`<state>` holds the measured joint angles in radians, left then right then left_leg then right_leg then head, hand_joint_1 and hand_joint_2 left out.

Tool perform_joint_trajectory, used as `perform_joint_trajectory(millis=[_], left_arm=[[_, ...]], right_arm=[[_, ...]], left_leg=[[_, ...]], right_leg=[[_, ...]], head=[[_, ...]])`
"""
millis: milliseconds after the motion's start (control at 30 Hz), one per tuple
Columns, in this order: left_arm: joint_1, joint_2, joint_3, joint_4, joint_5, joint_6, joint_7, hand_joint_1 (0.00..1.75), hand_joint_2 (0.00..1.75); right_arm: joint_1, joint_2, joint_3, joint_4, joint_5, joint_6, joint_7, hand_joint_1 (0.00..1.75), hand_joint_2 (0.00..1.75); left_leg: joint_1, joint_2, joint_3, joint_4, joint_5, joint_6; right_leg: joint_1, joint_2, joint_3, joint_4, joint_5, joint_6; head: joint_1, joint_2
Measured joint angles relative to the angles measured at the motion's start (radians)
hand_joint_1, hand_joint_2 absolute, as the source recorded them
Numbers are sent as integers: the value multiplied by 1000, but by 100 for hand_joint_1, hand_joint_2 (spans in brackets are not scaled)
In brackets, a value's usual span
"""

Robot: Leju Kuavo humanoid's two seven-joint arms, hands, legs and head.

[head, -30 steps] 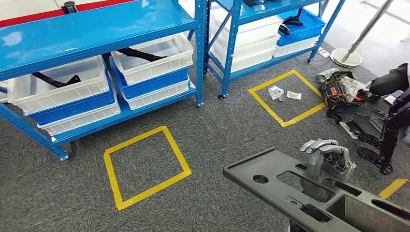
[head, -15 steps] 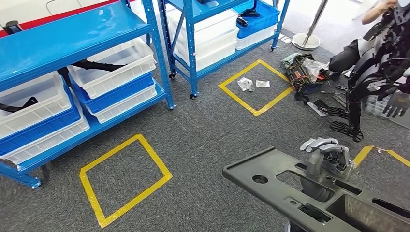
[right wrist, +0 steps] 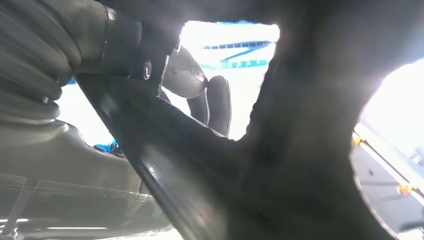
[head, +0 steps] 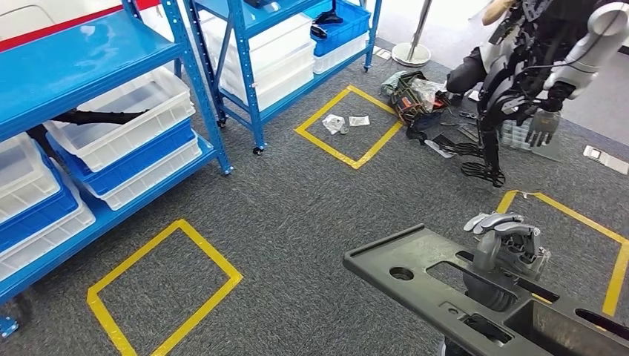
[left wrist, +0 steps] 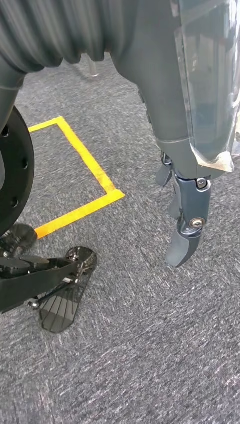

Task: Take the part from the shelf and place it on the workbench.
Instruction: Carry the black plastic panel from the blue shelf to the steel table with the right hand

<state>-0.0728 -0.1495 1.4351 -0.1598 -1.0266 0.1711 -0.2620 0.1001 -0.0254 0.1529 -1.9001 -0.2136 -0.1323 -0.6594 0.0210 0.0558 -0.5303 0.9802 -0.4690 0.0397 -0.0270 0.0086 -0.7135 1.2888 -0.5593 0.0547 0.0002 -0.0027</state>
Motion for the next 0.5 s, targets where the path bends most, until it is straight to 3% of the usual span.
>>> perform_joint_trajectory(millis=[67, 100, 133, 200, 267, 333, 433, 467, 500], left_arm=[[0, -1, 0, 0, 0, 0, 0, 0, 175], [-1, 0, 0, -1, 0, 0, 0, 0, 175], [-1, 0, 0, -1, 0, 0, 0, 0, 175], [-2, 2, 0, -1, 0, 1, 0, 0, 175], [-4, 1, 0, -1, 0, 0, 1, 0, 175], [-5, 0, 0, -1, 0, 0, 1, 0, 175], [-5, 0, 0, -1, 0, 0, 1, 0, 175], [-5, 0, 0, -1, 0, 0, 0, 0, 175], [-4, 0, 0, -1, 0, 0, 0, 0, 175]], right_arm=[[0, 0, 0, 0, 0, 0, 0, 175, 175], [-2, 0, 0, 0, 0, 0, 0, 175, 175], [-3, 0, 0, 0, 0, 0, 0, 175, 175], [-5, 0, -1, 0, 0, -1, 0, 175, 175], [-5, 0, -4, 0, 0, -1, 0, 175, 175], [-5, 0, -5, -1, -1, -1, 0, 175, 175], [-6, 1, -6, -2, -1, -1, 0, 175, 175], [-7, 1, -6, -1, -2, -1, 0, 175, 175], [-7, 1, -6, -1, -4, -1, 0, 175, 175]], left_leg=[[5, 24, 3, 2, -2, -9], [4, 34, 5, 4, -5, -17], [3, 42, 7, 5, -9, -26], [-3, 59, 15, 4, -13, -41], [2, 73, 23, 1, -15, -53], [9, 57, 24, 11, -29, -63], [12, 33, 19, 23, -42, -66], [11, 18, 9, 46, -59, -65], [10, -6, -27, 122, -97, -62]], right_leg=[[-9, -24, 72, -120, 44, 25], [-12, -51, 115, -194, 64, 34], [-13, -71, 148, -249, 79, 35], [-10, -84, 166, -286, 85, 20], [-9, -57, 160, -284, 88, -1], [-13, -38, 160, -286, 93, -15], [-15, -32, 160, -286, 96, -20], [-14, -28, 159, -286, 97, -23], [-10, -16, 156, -286, 99, -29]], head=[[0, 0], [2, 0], [3, 0], [-1, 0], [-9, 0], [-11, 0], [-14, 0], [-14, 0], [-15, 0]])
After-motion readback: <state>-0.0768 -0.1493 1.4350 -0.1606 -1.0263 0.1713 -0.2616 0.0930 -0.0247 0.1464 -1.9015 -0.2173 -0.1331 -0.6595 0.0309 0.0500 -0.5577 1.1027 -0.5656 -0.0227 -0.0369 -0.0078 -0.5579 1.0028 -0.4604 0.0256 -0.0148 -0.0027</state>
